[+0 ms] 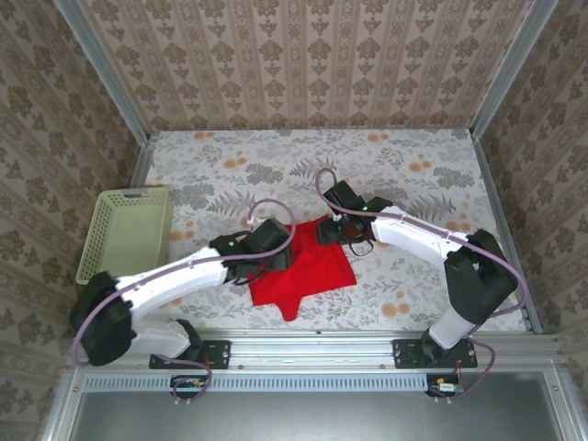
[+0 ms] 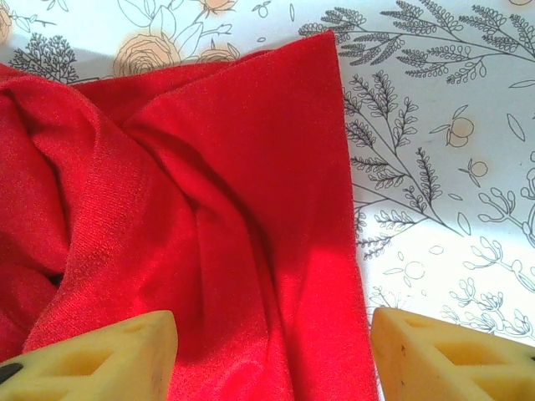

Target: Fold the inside-out t-shirt

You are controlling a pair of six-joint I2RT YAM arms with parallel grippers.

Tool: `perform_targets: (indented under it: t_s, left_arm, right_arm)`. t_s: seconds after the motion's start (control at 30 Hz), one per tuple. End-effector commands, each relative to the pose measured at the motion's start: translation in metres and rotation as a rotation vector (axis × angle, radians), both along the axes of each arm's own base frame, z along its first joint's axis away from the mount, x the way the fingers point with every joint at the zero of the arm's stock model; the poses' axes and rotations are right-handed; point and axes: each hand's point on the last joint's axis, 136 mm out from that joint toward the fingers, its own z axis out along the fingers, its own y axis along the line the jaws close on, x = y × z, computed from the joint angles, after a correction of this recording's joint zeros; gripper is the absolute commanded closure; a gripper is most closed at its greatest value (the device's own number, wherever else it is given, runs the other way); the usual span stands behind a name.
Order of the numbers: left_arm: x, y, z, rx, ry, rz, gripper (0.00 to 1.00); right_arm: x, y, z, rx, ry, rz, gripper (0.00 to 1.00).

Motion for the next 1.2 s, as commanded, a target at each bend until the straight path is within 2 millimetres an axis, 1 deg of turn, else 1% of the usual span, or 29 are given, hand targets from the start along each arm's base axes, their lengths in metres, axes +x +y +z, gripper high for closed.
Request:
perform_targets:
  t_s: [0.0, 0.03, 0.1, 0.17, 0.23, 0.3, 0.37, 0.43, 0.5, 0.63, 0.7, 0.77, 0.9, 0.97, 1.0, 1.07, 1.1, 1.17]
  left_arm:
    - [0.002, -0.013, -0.013, 0.057, 0.051, -0.068, 0.45]
    - [0.002, -0.010, -0.020, 0.092, 0.068, -0.054, 0.48]
    - [0.003, -0.009, -0.027, 0.128, 0.082, -0.049, 0.58]
    - [0.002, -0.007, -0.030, 0.149, 0.085, -0.045, 0.75]
    - [-0.001, -0.003, -0.026, 0.153, 0.069, -0.034, 0.86]
    - [-0.005, 0.006, -0.017, 0.158, 0.038, -0.008, 0.95]
    - [-0.014, 0.018, -0.009, 0.141, 0.007, 0.025, 1.00]
    - [-0.024, 0.030, -0.005, 0.107, -0.013, 0.060, 1.00]
    - [-0.037, 0.045, -0.007, 0.065, -0.026, 0.108, 1.00]
    - [-0.061, 0.071, -0.025, -0.049, -0.015, 0.205, 1.00]
    - [-0.070, 0.077, -0.036, -0.108, -0.006, 0.235, 1.00]
    - [-0.076, 0.085, -0.046, -0.149, -0.002, 0.276, 1.00]
    - [-0.083, 0.098, -0.056, -0.178, -0.008, 0.320, 1.00]
    - [-0.085, 0.105, -0.056, -0.168, -0.007, 0.334, 0.94]
    - [-0.086, 0.112, -0.056, -0.148, -0.004, 0.353, 0.88]
    - [-0.088, 0.124, -0.054, -0.105, -0.005, 0.377, 0.83]
    - [-0.086, 0.126, -0.050, -0.093, -0.016, 0.367, 0.77]
    - [-0.077, 0.126, -0.034, -0.065, -0.050, 0.330, 0.64]
  right_arm:
    - [-0.004, -0.009, 0.005, -0.030, -0.023, -0.003, 0.36]
    - [-0.005, -0.010, 0.006, -0.032, -0.025, -0.003, 0.36]
    - [-0.005, -0.011, 0.007, -0.035, -0.030, -0.002, 0.35]
    - [-0.005, -0.013, 0.007, -0.043, -0.034, -0.003, 0.35]
    - [-0.004, -0.014, 0.007, -0.052, -0.035, -0.004, 0.35]
    - [-0.003, -0.016, 0.006, -0.058, -0.035, -0.009, 0.35]
    - [-0.001, -0.016, 0.004, -0.059, -0.033, -0.011, 0.35]
    - [0.002, -0.014, 0.003, -0.058, -0.029, -0.007, 0.35]
    - [0.004, -0.010, 0.004, -0.047, -0.031, -0.002, 0.35]
    - [0.013, 0.000, 0.009, -0.025, -0.043, 0.016, 0.35]
    - [0.018, 0.007, 0.008, -0.015, -0.038, 0.029, 0.35]
    - [0.022, 0.015, 0.005, 0.000, -0.027, 0.045, 0.36]
    - [0.030, 0.028, -0.006, 0.006, 0.002, 0.062, 0.40]
    - [0.032, 0.029, -0.013, -0.002, 0.017, 0.063, 0.41]
    - [0.033, 0.030, -0.016, -0.006, 0.022, 0.063, 0.41]
    - [0.034, 0.031, -0.021, -0.011, 0.031, 0.068, 0.42]
    - [0.034, 0.031, -0.023, -0.015, 0.035, 0.069, 0.42]
    - [0.039, 0.034, -0.022, -0.006, 0.014, 0.067, 0.43]
